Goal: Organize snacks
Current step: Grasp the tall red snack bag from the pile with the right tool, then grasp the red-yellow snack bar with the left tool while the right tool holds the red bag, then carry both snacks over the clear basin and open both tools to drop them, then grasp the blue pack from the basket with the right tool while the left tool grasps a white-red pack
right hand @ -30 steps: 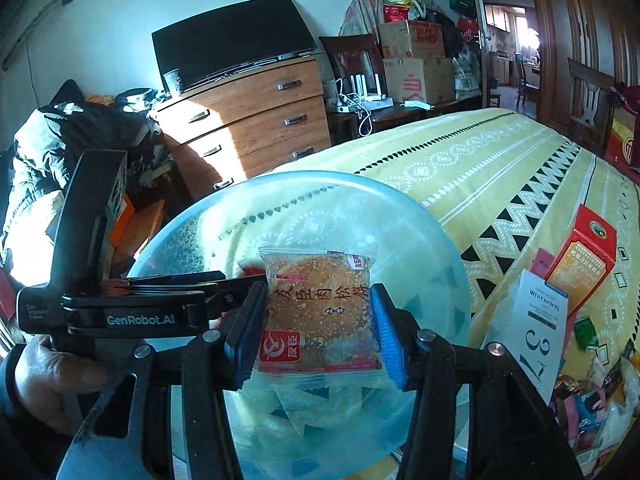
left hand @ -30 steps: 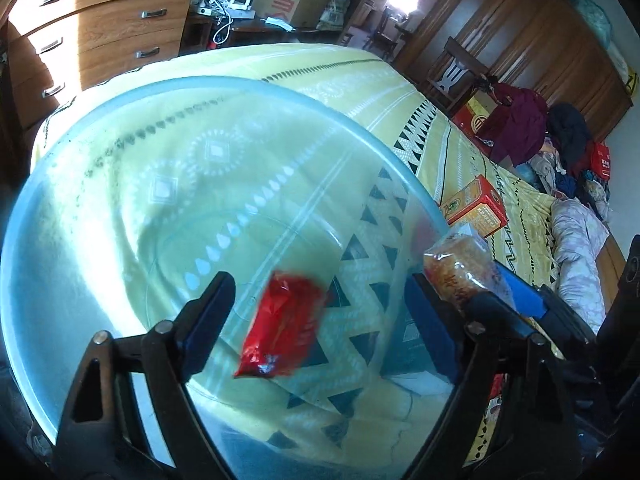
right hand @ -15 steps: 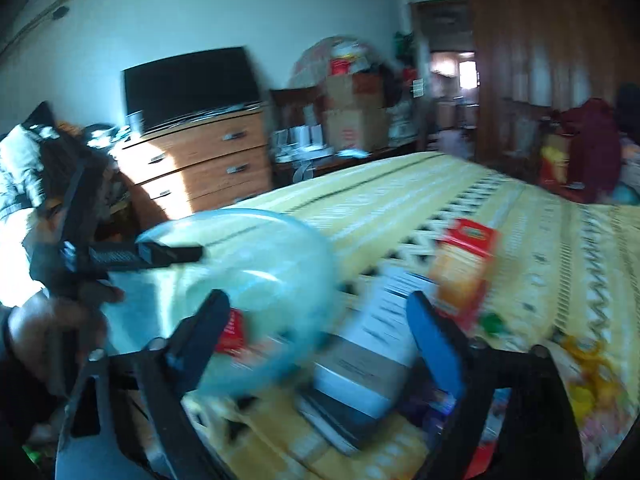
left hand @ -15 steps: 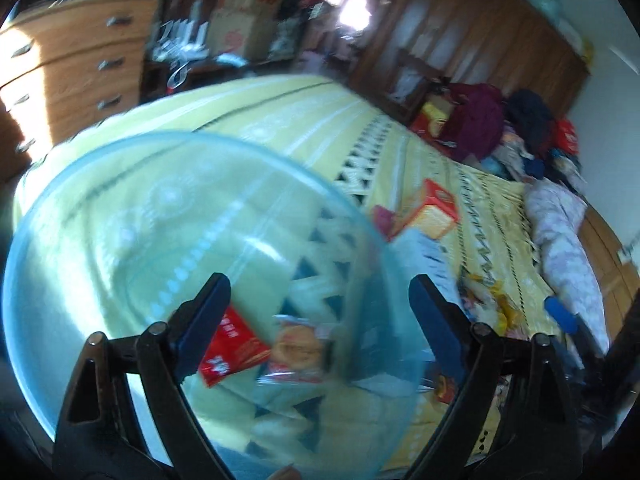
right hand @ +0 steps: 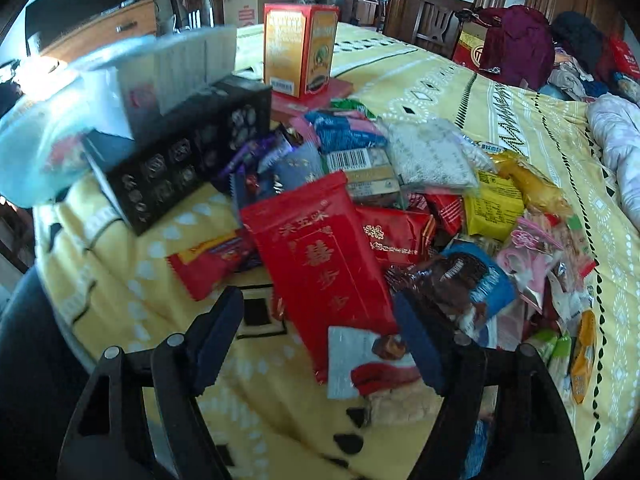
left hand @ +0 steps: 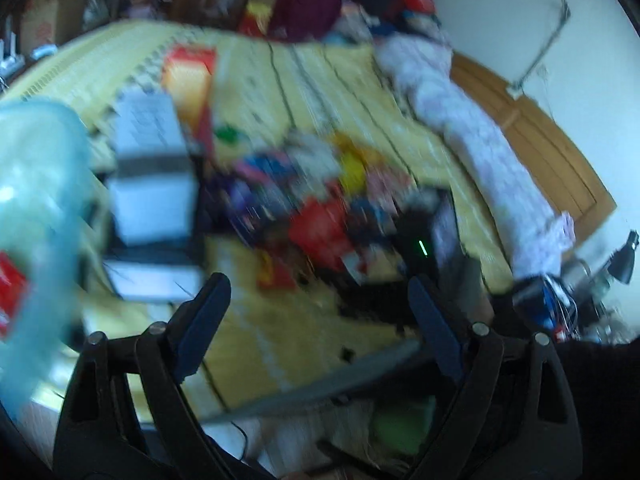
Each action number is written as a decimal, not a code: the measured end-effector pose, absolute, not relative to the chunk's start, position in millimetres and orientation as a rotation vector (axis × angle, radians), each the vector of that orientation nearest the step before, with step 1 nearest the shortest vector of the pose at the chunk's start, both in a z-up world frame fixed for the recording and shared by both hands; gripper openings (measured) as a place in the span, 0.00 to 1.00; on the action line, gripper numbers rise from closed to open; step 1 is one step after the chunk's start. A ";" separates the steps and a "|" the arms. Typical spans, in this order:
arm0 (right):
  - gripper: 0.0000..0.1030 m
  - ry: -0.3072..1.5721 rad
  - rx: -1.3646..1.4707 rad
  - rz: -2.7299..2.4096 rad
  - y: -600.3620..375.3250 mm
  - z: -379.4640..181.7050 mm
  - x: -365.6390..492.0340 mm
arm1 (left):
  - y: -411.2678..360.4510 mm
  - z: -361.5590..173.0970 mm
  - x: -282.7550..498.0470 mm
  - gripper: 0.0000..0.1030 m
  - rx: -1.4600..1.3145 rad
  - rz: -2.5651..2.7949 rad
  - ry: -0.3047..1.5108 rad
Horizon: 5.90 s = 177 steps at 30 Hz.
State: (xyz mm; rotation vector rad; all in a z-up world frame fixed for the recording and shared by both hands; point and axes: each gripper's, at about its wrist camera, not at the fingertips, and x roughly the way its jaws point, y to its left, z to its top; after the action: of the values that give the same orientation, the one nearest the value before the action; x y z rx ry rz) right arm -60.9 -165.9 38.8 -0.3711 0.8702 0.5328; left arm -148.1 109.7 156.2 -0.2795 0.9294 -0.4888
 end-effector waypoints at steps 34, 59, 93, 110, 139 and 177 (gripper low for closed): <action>0.60 0.845 0.096 0.524 -267.6 78.8 -65.4 | 68.7 56.0 -58.1 0.50 -0.203 -0.274 1.011; 0.59 0.771 0.106 0.558 -266.7 108.9 -71.4 | 88.2 157.9 -103.9 0.27 -0.131 -0.329 0.808; 0.57 0.736 -0.143 1.168 126.4 210.9 -71.8 | 400.9 216.1 -146.6 0.28 -0.370 0.390 0.679; 0.77 0.803 -0.034 1.004 41.3 172.2 -70.8 | 389.2 216.1 -150.0 0.84 -0.373 0.342 0.649; 0.77 1.063 0.003 0.229 -341.8 18.6 -74.3 | 85.5 157.6 -98.2 0.84 -0.098 -0.409 0.935; 0.57 1.005 0.099 0.417 -372.3 8.0 -91.6 | -66.7 62.2 -58.2 0.49 0.168 -0.631 1.016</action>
State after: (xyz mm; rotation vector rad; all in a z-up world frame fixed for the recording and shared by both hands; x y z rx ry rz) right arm -91.6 -372.3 8.0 0.0991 1.0051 0.4167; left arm -58.2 -66.7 62.2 0.1682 1.0160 -0.6310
